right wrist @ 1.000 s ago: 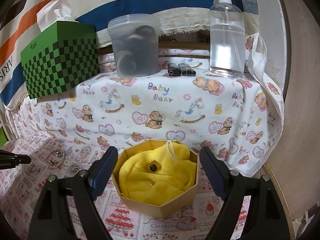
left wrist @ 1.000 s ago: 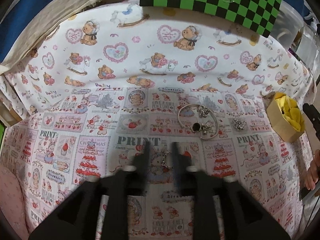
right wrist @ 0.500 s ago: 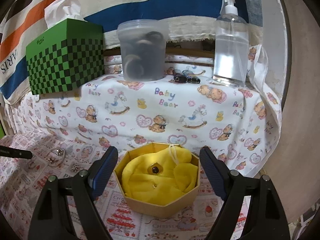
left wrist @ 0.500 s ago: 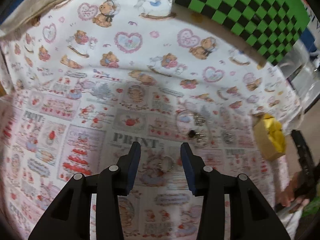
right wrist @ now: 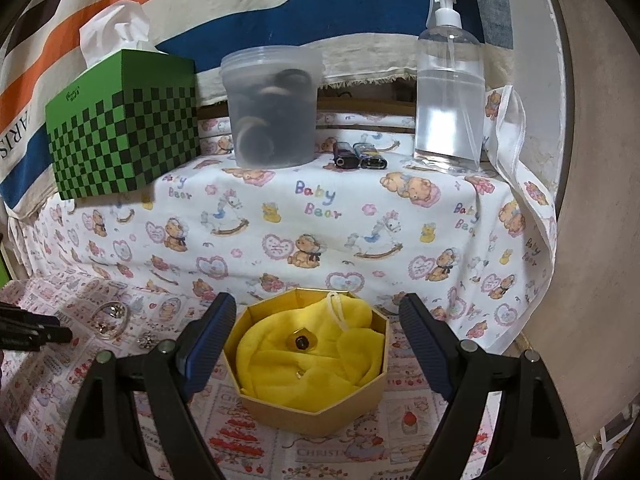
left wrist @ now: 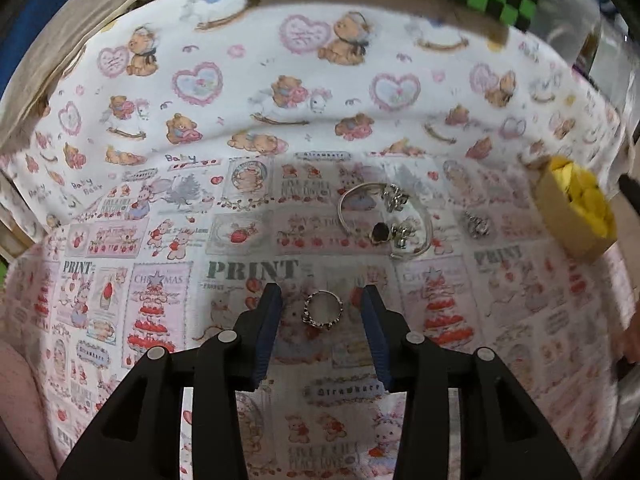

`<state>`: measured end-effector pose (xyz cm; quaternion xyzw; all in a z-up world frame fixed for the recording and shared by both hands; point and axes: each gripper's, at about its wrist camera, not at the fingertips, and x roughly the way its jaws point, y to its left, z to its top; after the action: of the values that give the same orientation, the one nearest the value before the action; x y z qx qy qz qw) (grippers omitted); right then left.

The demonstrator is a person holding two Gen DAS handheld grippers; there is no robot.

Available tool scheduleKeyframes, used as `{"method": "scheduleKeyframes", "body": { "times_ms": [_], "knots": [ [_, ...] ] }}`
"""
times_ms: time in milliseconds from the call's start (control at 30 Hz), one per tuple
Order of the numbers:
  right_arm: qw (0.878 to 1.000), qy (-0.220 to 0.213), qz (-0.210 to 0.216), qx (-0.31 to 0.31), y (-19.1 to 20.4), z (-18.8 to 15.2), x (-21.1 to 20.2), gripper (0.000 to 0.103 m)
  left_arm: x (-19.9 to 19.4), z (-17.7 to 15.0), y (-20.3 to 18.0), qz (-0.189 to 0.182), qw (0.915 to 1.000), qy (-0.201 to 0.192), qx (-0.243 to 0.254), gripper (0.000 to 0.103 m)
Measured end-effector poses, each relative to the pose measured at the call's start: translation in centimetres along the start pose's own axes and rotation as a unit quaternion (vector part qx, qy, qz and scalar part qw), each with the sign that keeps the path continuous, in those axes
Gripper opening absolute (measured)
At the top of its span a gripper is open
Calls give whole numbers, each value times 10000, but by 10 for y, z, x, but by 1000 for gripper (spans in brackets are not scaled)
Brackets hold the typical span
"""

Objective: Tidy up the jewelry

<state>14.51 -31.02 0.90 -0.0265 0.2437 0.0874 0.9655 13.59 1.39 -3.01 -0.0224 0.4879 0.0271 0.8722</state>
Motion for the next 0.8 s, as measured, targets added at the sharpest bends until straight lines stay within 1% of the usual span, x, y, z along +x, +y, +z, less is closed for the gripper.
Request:
{"method": "scheduleKeyframes", "body": {
  "times_ms": [33, 100, 167, 200, 300, 367, 400, 467, 567, 633, 667, 700, 767, 800],
  "knots": [
    [10000, 29, 3, 1, 1, 0, 1, 82, 1, 0, 0, 21, 10000, -15, -10, 39],
    [10000, 26, 21, -4, 3, 1, -1, 82, 3, 1, 2, 24, 10000, 1, -83, 34],
    [9999, -44, 57, -86, 7, 2, -5, 82, 4, 3, 5, 121, 9998, 29, -122, 19],
    [9999, -67, 46, -131, 9, 2, -6, 82, 3, 3, 7, 128, 9998, 23, -149, 18],
    [9996, -108, -6, -267, 15, 1, -7, 82, -1, 5, 20, -155, 9995, 16, -274, 18],
    [9995, -76, -12, -291, 16, 0, -6, 82, -9, 8, 32, -372, 9982, -88, -458, 18],
    [9995, -70, -17, -297, 16, 0, -5, 82, -15, 9, 39, -538, 9966, -151, -600, 18],
    [9996, -77, -19, -277, 16, 0, -6, 82, -27, 10, 56, -891, 9917, -259, -889, 18],
    [9997, -87, 31, -225, 14, 1, -6, 82, -37, 11, 69, -1319, 9835, -381, -1177, 18],
    [9997, -82, 28, -217, 14, 0, -5, 82, -40, 10, 79, -1755, 9736, -378, -1412, 18],
    [9997, -115, 24, -216, 15, 0, -5, 82, -44, 9, 76, -1843, 9712, -408, -1456, 18],
    [9998, -95, 39, -191, 15, 0, -5, 82, -47, 8, 74, -1783, 9725, -478, -1420, 18],
    [9996, -171, 125, -163, 18, 3, -11, 82, -53, 9, 67, -1424, 9798, -690, -1226, 18],
    [9995, -222, 148, -174, 20, 4, -15, 82, -56, 8, 64, -1349, 9810, -761, -1171, 18]
  ]
}}
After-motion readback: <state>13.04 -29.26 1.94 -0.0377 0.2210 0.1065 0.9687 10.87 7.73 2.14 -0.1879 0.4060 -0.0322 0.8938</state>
